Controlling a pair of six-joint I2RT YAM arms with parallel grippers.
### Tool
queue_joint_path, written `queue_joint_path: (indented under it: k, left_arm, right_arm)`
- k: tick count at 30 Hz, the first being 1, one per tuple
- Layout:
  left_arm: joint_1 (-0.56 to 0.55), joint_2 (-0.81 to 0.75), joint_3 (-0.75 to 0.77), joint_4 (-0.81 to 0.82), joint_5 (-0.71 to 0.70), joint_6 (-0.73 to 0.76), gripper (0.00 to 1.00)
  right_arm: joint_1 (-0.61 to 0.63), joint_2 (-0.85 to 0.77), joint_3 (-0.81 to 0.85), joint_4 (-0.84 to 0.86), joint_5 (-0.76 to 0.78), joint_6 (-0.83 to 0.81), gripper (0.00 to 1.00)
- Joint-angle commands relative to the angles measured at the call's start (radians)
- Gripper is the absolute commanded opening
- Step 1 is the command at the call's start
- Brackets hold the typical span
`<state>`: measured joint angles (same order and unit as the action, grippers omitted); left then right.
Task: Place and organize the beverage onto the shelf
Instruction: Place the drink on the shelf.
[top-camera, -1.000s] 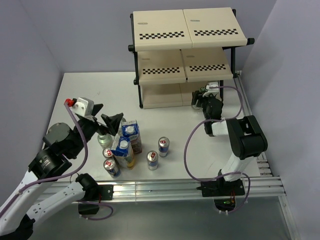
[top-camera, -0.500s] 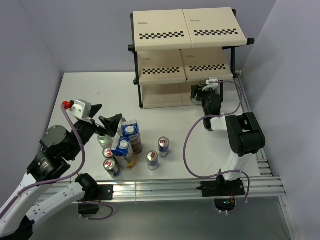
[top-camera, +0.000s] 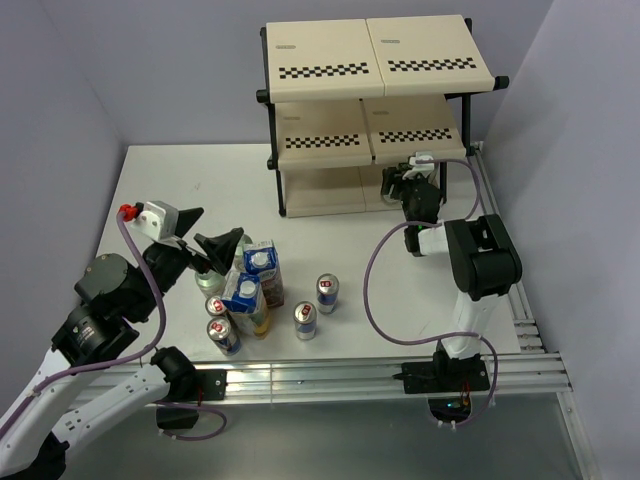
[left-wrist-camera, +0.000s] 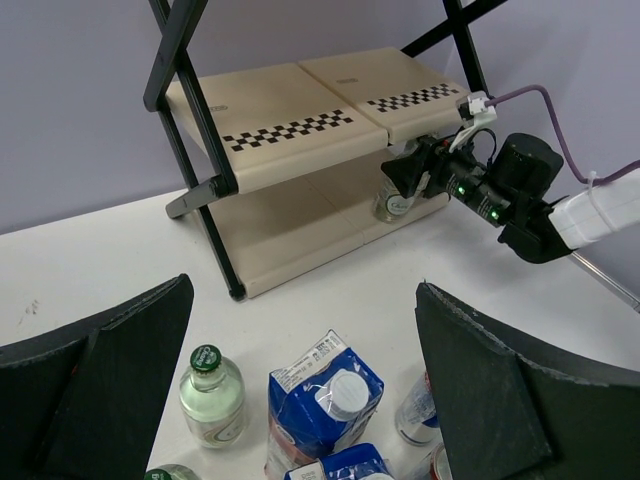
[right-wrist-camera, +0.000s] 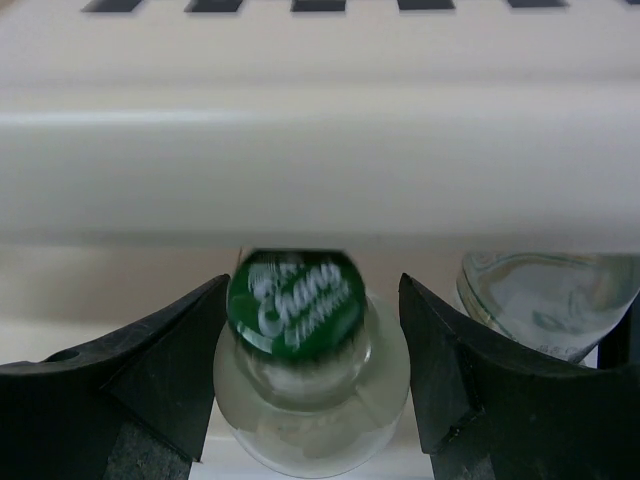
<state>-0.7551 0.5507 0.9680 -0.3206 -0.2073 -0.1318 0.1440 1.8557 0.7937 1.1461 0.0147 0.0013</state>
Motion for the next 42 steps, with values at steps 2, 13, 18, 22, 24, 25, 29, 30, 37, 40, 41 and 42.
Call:
queue_joint_path:
  k: [2,13,18,22,24,25,29,30,37,40,41,42]
  left_arm:
    - [0.000,-0.011,-0.003,0.040,0.016,0.015,1.00]
    - [0.000,-0.014,-0.006,0.043,0.017,0.018,0.99]
    - [-0.001,-0.015,-0.008,0.048,0.019,0.020,1.00]
    - [0.000,-0.015,-0.006,0.052,0.025,0.020,0.99]
    - [0.000,-0.015,-0.011,0.054,0.029,0.021,1.00]
    - [0.000,-0.015,-0.011,0.055,0.031,0.021,0.99]
    - [0.000,-0.008,-0.009,0.054,0.039,0.023,0.99]
    - [0.000,-0.006,-0.008,0.055,0.040,0.023,0.99]
    - [0.000,-0.003,-0.012,0.058,0.048,0.021,0.99]
    - [0.000,-0.003,-0.014,0.060,0.052,0.020,0.99]
    - [0.000,0.000,-0.015,0.057,0.054,0.020,1.00]
    - [0.000,0.000,-0.015,0.058,0.054,0.020,0.99]
  right_arm:
    - [-0.014,-0.009,0.084,0.282,0.021,-0.006,0.00]
    - [-0.018,0.034,0.121,0.247,0.021,-0.003,0.00]
    - [-0.018,0.069,0.125,0.355,0.019,-0.003,0.00]
    - [-0.018,0.092,0.136,0.382,0.022,-0.009,0.00]
    - [-0.018,0.106,0.142,0.403,0.022,-0.012,0.00]
    - [-0.020,0.111,0.144,0.409,0.028,-0.012,0.00]
    - [-0.020,0.129,0.160,0.434,0.033,-0.004,0.00]
    - [-0.020,0.134,0.162,0.451,0.034,-0.003,0.00]
    - [-0.020,0.166,0.202,0.520,0.045,0.054,0.00]
    - [-0.020,0.171,0.213,0.530,0.053,0.069,0.00]
    - [-0.020,0.174,0.211,0.537,0.054,0.077,0.00]
    - [-0.020,0.174,0.208,0.556,0.056,0.084,0.00]
